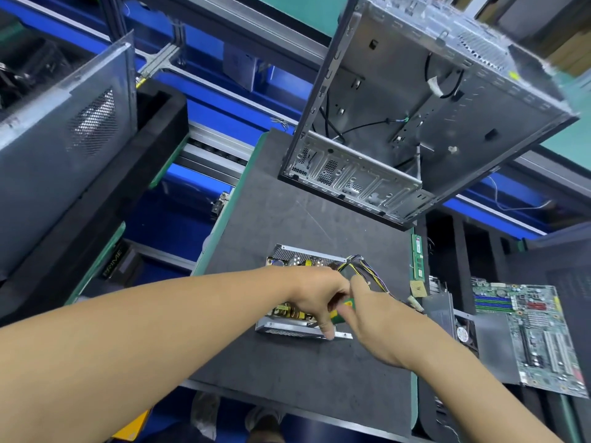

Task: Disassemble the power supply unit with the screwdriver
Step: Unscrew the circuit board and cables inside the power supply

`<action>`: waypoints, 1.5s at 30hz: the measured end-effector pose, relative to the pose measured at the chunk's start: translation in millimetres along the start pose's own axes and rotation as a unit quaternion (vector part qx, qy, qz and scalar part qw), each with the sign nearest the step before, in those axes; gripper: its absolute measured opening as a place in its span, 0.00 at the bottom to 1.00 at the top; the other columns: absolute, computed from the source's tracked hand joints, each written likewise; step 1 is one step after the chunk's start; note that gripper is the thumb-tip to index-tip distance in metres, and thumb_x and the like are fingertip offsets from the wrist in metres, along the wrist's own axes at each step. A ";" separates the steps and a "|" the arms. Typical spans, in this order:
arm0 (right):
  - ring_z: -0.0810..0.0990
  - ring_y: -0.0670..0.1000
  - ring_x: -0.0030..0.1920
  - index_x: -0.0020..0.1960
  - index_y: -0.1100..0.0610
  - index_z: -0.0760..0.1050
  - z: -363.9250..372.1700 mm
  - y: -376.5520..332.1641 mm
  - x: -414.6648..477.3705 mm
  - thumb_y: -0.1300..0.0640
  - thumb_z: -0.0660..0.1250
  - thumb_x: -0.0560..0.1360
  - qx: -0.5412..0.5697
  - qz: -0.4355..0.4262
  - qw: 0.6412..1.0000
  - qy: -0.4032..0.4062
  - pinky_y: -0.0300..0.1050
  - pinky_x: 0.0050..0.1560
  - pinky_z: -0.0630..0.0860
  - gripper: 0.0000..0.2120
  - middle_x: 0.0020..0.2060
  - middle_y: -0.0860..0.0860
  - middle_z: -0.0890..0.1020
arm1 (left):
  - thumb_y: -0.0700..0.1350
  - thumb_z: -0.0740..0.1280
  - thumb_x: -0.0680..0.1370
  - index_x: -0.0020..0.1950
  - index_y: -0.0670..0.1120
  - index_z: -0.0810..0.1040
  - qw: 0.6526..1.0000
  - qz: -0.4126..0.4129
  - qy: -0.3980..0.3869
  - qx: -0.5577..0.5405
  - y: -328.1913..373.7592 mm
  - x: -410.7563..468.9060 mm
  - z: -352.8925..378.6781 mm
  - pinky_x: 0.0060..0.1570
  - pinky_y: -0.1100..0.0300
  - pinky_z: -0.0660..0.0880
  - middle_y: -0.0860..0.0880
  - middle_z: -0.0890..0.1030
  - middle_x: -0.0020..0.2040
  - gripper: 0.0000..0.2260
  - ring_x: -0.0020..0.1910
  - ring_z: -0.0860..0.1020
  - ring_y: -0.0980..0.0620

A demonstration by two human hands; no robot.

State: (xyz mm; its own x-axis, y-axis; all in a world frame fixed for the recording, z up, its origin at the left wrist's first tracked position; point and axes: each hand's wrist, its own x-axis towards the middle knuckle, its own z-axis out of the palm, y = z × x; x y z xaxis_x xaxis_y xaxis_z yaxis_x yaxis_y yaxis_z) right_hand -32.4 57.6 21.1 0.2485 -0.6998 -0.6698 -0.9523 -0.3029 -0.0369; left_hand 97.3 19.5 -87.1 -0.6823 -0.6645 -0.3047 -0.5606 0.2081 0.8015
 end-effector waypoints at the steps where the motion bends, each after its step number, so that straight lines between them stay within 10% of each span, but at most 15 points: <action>1: 0.73 0.58 0.46 0.52 0.52 0.56 -0.2 0.5 -0.6 0.49 0.54 0.83 -0.003 -0.019 1.000 -0.013 0.52 0.47 0.72 0.08 0.47 0.51 0.72 | 0.44 0.81 0.67 0.41 0.48 0.74 1.000 0.000 -0.018 -0.021 -0.7 -1.5 -0.9 0.40 0.63 0.72 0.56 0.77 0.37 0.15 0.36 0.75 0.57; 9: 0.72 0.57 0.56 0.59 0.48 0.60 -1.5 3.1 -7.3 0.42 0.59 0.79 0.009 -0.029 0.999 -0.029 0.55 0.59 0.72 0.15 0.57 0.51 0.66 | 0.40 0.78 0.71 0.35 0.50 0.72 1.000 -0.009 -0.007 -0.016 -0.8 2.2 -5.0 0.33 0.64 0.67 0.53 0.74 0.33 0.15 0.32 0.70 0.52; 16: 0.77 0.60 0.55 0.57 0.55 0.64 4.9 5.2 2.0 0.40 0.47 0.82 -0.040 0.012 0.999 -0.002 0.49 0.44 0.65 0.19 0.51 0.57 0.75 | 0.41 0.81 0.67 0.46 0.42 0.78 1.000 0.003 -0.013 -0.028 4.4 3.9 1.9 0.43 0.57 0.73 0.47 0.82 0.41 0.14 0.39 0.75 0.52; 25: 0.74 0.57 0.47 0.62 0.47 0.63 -5.5 9.8 9.1 0.51 0.59 0.80 -0.003 -0.048 0.998 -0.028 0.50 0.47 0.72 0.11 0.53 0.52 0.67 | 0.41 0.79 0.70 0.37 0.47 0.81 0.996 -0.044 -0.054 -0.061 -8.2 8.3 -14.6 0.33 0.66 0.70 0.57 0.77 0.29 0.08 0.28 0.73 0.58; 30: 0.71 0.51 0.32 0.54 0.51 0.60 -4.7 8.6 8.8 0.34 0.52 0.79 0.023 0.034 0.999 0.010 0.45 0.31 0.65 0.21 0.48 0.51 0.72 | 0.41 0.81 0.66 0.38 0.47 0.77 0.998 -0.041 -0.011 -0.053 -8.6 10.6 -10.2 0.28 0.65 0.67 0.59 0.76 0.28 0.13 0.26 0.70 0.59; 37: 0.72 0.57 0.47 0.55 0.48 0.58 -5.0 5.0 8.2 0.52 0.58 0.81 0.013 -0.045 0.999 0.004 0.53 0.46 0.73 0.08 0.45 0.50 0.70 | 0.45 0.81 0.67 0.50 0.41 0.81 0.995 -0.042 -0.056 -0.067 -9.8 8.6 -11.2 0.56 0.49 0.77 0.44 0.84 0.47 0.16 0.46 0.80 0.50; 41: 0.69 0.55 0.45 0.55 0.45 0.60 -11.6 4.1 6.5 0.64 0.56 0.76 -0.004 -0.050 0.998 -0.044 0.57 0.51 0.74 0.16 0.51 0.51 0.63 | 0.37 0.77 0.70 0.37 0.50 0.81 0.994 -0.060 -0.061 -0.068 -18.0 10.5 -17.7 0.40 0.70 0.73 0.59 0.80 0.33 0.10 0.33 0.75 0.63; 45: 0.72 0.57 0.57 0.60 0.48 0.60 -7.7 3.3 4.4 0.44 0.58 0.79 0.012 -0.037 0.998 -0.041 0.57 0.56 0.73 0.13 0.56 0.50 0.66 | 0.36 0.78 0.68 0.36 0.48 0.79 0.998 -0.048 -0.033 -0.035 -12.0 10.8 -10.0 0.40 0.62 0.73 0.56 0.77 0.32 0.11 0.35 0.74 0.57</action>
State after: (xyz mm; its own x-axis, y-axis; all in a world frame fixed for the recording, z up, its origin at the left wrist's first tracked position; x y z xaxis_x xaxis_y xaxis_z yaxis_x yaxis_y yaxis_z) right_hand -33.1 48.6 23.8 0.3041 -0.6208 -0.7226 -0.9362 -0.3350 -0.1063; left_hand 101.4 2.6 -94.9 -0.6580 -0.6302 -0.4122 -0.5918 0.0942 0.8005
